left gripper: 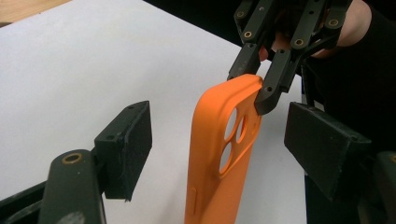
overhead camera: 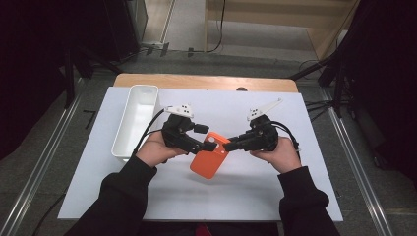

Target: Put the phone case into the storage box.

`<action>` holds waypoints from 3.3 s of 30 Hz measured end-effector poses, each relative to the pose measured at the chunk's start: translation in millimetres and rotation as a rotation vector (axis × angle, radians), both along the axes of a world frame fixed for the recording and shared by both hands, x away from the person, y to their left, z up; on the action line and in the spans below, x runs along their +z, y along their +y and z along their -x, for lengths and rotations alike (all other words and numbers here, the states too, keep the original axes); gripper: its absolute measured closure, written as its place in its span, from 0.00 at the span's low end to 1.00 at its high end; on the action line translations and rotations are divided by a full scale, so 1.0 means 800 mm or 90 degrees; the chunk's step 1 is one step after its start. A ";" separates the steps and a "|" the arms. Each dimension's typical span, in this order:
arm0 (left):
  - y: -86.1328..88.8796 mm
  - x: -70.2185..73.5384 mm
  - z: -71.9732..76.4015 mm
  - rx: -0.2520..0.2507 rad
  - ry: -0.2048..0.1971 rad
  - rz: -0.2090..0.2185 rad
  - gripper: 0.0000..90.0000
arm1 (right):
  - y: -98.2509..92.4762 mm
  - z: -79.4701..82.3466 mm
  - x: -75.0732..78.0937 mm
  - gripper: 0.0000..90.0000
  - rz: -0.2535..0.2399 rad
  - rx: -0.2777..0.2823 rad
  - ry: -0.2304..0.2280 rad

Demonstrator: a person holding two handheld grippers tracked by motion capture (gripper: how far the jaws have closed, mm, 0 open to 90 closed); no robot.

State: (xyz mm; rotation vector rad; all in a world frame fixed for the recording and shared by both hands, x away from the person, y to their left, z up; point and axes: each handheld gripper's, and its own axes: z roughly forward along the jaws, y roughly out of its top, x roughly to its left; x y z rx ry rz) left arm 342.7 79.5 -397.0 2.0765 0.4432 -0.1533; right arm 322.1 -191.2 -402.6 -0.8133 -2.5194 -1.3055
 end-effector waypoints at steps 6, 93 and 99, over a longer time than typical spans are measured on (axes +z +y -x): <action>-0.001 0.001 -0.001 0.033 0.005 -0.008 0.21 | -0.002 -0.001 0.001 0.83 0.007 -0.015 0.016; -0.021 -0.025 0.018 0.189 -0.097 -0.067 0.00 | 0.020 -0.024 0.015 0.83 0.030 -0.210 0.125; -0.024 -0.028 0.019 0.184 -0.102 -0.072 0.00 | 0.022 -0.023 0.015 0.83 0.031 -0.211 0.130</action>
